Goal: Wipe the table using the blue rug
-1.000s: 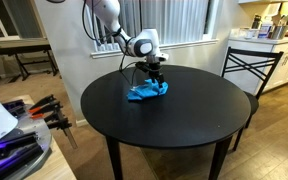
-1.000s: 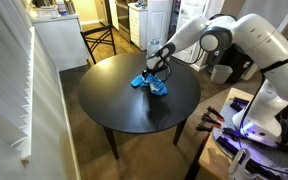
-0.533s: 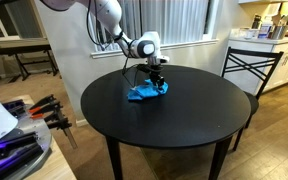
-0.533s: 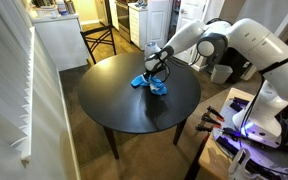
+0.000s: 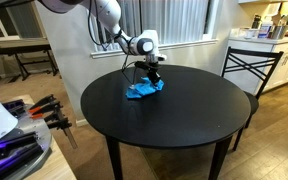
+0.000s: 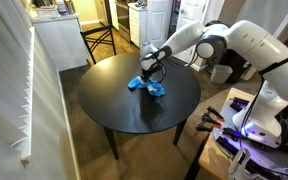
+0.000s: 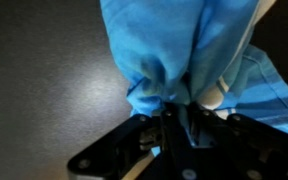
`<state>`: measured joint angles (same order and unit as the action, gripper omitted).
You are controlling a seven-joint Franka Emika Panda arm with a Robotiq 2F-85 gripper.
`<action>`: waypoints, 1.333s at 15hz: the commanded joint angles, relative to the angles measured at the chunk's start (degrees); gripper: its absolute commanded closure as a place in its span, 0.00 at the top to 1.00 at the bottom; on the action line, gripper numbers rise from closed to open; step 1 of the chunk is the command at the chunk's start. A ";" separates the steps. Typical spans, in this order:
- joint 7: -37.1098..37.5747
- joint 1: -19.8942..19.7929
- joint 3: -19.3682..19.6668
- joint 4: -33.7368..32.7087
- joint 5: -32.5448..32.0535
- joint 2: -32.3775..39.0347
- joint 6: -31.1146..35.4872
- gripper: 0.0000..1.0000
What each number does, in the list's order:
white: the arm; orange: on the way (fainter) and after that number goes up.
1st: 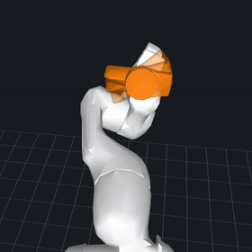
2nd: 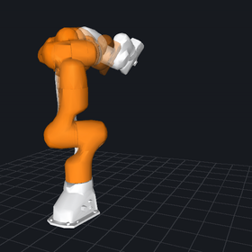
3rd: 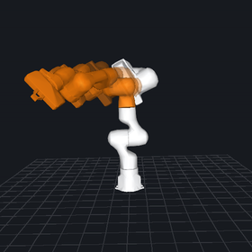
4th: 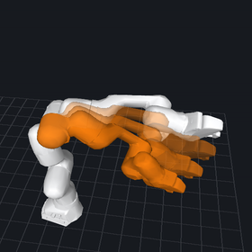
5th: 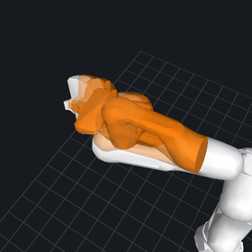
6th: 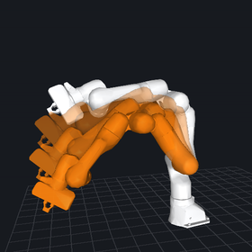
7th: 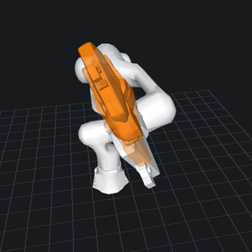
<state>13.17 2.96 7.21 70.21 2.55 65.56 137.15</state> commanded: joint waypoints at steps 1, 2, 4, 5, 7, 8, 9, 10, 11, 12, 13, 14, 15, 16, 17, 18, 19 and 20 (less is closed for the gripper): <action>-1.41 4.39 -2.68 1.21 -3.15 -0.82 -1.16 0.04; -0.36 6.33 -2.15 1.09 -4.47 -0.53 -1.28 0.06; -1.16 8.35 -2.79 0.85 -6.05 -0.31 -2.22 0.06; -1.39 9.03 -3.00 0.55 -6.51 -0.24 -2.61 0.06; -1.49 10.12 -3.09 -0.38 -7.24 0.16 -3.87 0.06; -1.30 10.40 -3.01 -1.25 -7.42 0.59 -4.91 0.06; -1.37 10.38 -3.05 -1.96 -7.49 0.92 -5.84 0.06; -1.42 10.21 -3.08 -2.56 -7.47 1.18 -6.60 0.06; -1.51 9.76 -3.22 -3.55 -7.21 1.51 -7.82 0.06; -1.15 9.48 -2.96 -4.32 -7.17 1.80 -8.42 0.06; -0.76 8.77 -2.68 -5.07 -6.93 2.02 -8.90 0.06; -0.01 7.95 -2.19 -5.39 -6.65 2.04 -9.15 0.06; 0.68 6.54 -1.67 -5.34 -6.14 1.94 -8.97 0.06; 1.41 5.20 -1.20 -5.14 -5.68 1.90 -8.78 0.06; 1.83 3.15 -0.85 -4.29 -4.91 1.64 -8.23 0.06; 2.65 1.40 -0.31 -3.55 -4.28 1.48 -7.47 0.06; 2.51 -1.05 -0.40 -2.52 -3.13 1.09 -6.79 0.06; 2.19 -3.43 -0.46 -1.94 -2.01 0.95 -6.28 0.06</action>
<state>14.73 5.19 7.07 66.10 -2.21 67.13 129.65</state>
